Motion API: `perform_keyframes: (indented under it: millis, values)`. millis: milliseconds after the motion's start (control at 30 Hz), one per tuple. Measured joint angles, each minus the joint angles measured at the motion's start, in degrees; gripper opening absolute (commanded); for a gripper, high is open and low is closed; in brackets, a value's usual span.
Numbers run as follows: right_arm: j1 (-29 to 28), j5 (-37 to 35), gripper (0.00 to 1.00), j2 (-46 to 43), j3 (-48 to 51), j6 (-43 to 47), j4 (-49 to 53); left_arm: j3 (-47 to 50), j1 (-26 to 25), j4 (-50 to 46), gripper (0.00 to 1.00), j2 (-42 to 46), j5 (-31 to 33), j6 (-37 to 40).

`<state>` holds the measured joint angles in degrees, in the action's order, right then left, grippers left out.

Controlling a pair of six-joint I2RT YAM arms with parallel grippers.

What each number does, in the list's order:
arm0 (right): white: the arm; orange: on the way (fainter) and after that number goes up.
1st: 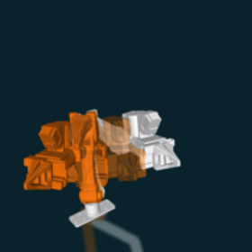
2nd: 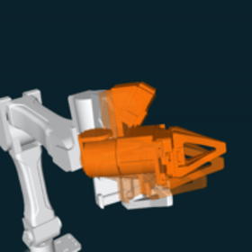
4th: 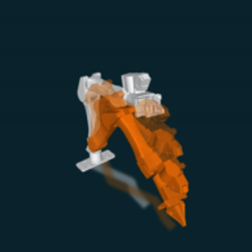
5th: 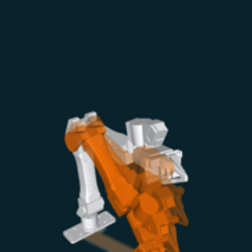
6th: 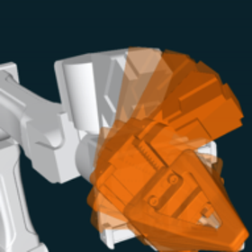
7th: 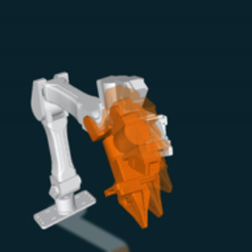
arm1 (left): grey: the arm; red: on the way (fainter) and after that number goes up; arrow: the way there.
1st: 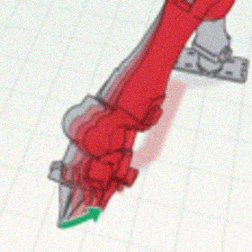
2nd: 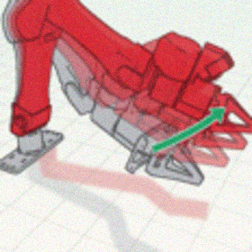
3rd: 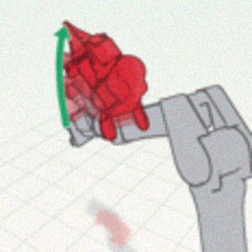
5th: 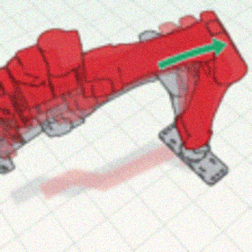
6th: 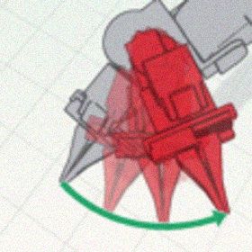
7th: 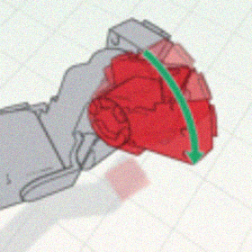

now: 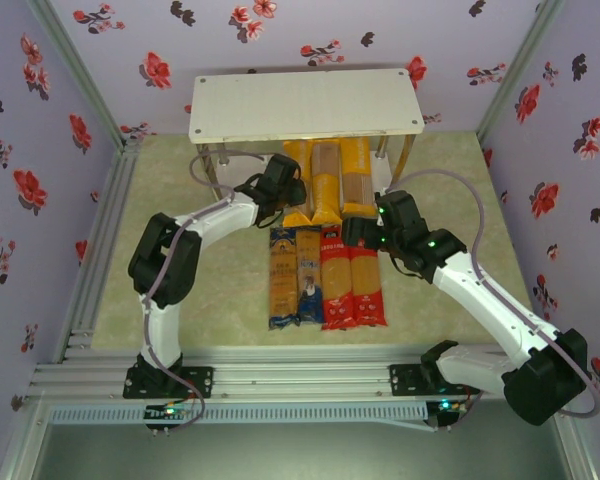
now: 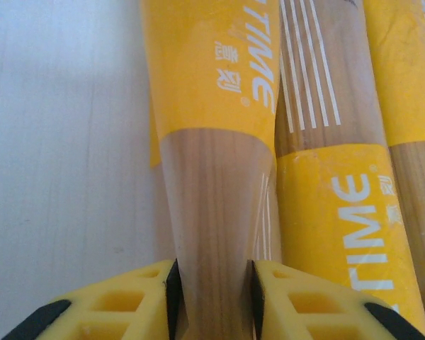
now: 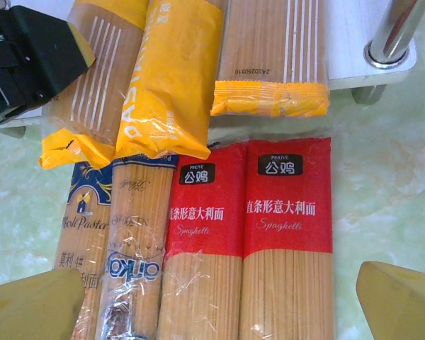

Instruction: Place and organize the pasta boxes and bags onto the shelf

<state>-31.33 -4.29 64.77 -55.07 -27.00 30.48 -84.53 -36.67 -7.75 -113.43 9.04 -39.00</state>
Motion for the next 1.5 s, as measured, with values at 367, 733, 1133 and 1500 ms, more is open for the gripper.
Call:
perform_keyframes:
  millis: [367,733,1133,1500]
  values:
    - [0.0,-0.2,0.99,0.0,0.0,0.0,0.7,0.7,-0.1,-0.6,0.35,3.7,5.4,3.6]
    - [0.0,-0.5,0.99,0.0,0.0,0.0,1.1,0.8,-0.7,-0.7,0.23,2.7,5.4,4.5]
    - [0.0,-1.0,0.99,0.0,0.0,0.0,1.9,-0.8,-0.9,-1.9,0.42,-1.5,5.9,7.1]
    - [0.0,-1.5,0.99,-0.1,0.0,0.0,2.6,15.8,-5.5,-6.1,0.58,26.4,5.7,11.3]
